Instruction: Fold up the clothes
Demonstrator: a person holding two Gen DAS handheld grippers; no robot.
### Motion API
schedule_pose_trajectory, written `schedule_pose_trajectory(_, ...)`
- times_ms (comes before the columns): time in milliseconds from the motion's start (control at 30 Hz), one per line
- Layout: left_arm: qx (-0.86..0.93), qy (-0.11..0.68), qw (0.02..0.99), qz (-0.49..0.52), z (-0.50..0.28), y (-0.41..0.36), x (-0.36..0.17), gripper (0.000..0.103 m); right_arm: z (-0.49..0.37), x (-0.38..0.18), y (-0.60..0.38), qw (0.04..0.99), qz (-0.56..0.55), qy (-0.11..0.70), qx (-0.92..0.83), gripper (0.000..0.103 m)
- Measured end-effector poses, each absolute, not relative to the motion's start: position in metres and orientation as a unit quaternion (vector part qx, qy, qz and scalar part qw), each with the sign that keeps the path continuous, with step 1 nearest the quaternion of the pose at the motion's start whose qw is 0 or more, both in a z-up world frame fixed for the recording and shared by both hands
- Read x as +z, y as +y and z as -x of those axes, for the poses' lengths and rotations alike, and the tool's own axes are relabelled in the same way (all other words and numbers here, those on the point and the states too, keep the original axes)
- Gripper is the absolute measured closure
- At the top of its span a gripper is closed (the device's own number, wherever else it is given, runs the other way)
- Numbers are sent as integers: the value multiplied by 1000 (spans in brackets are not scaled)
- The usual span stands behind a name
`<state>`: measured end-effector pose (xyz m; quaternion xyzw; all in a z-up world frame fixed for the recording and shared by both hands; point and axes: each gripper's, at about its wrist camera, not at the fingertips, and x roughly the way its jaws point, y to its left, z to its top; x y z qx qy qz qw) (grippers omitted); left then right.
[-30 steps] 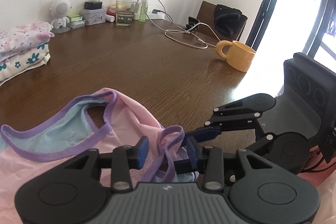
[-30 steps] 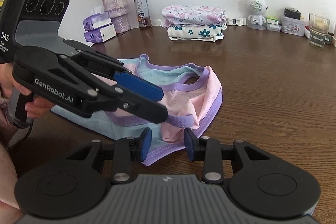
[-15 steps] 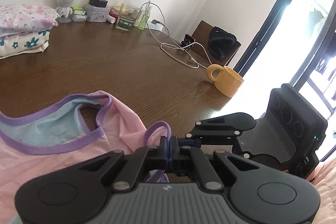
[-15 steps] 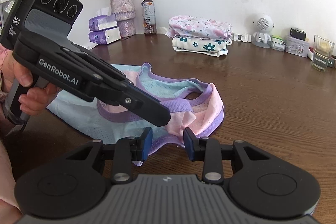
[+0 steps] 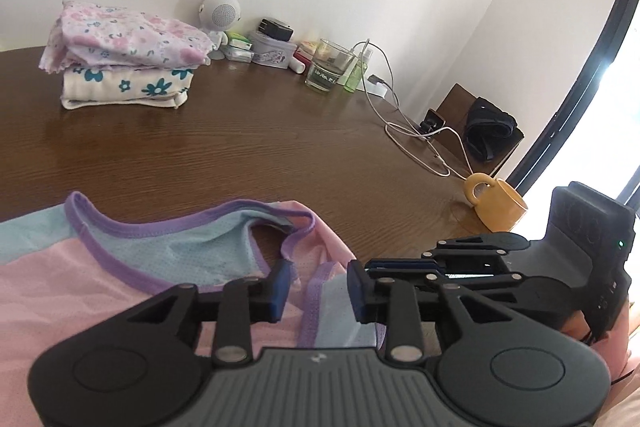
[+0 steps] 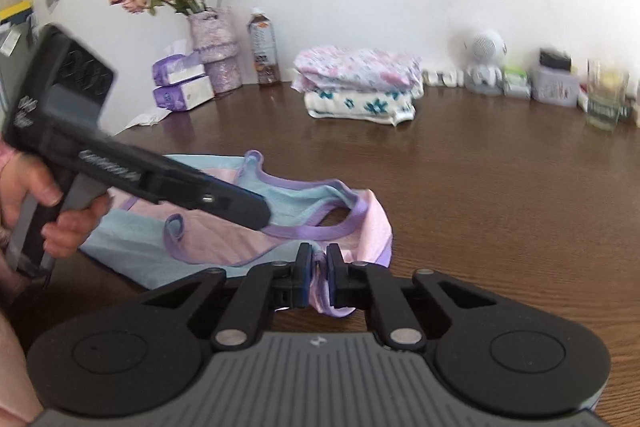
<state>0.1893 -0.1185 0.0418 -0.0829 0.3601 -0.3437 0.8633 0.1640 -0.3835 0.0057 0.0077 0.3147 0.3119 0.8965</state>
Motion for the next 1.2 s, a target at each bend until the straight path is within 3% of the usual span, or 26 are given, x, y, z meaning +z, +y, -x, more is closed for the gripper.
schedule_pose_trajectory(200, -374, 350, 859, -2, -151, -114, 41, 81, -172, -9, -384, 894, -14, 341, 291, 93)
schedule_pose_trajectory(333, -366, 367, 854, -37, -136, -111, 27, 85, -165, -6, -386, 898, -7, 336, 283, 74)
schedule_pose_trajectory(400, -361, 370, 855, -36, -133, -108, 22, 85, -159, 2, -392, 905, -15, 322, 279, 70)
schedule_pose_trajectory(633, -352, 379, 855, -28, -133, -106, 11, 85, -141, 23, -378, 906, -44, 271, 322, 70)
schedule_pose_trajectory(767, -355, 379, 854, -16, -132, -101, 10, 83, -144, 5, -349, 894, 2, 311, 323, 88)
schedule_pose_trajectory(833, -352, 376, 857, -5, -131, -93, 12, 76, -146, -3, -346, 898, 22, 324, 297, 88)
schedule_pose_trajectory(1200, -279, 365, 886, 65, -116, -9, 17, 76, -140, -16, -353, 906, -6, 336, 258, 88)
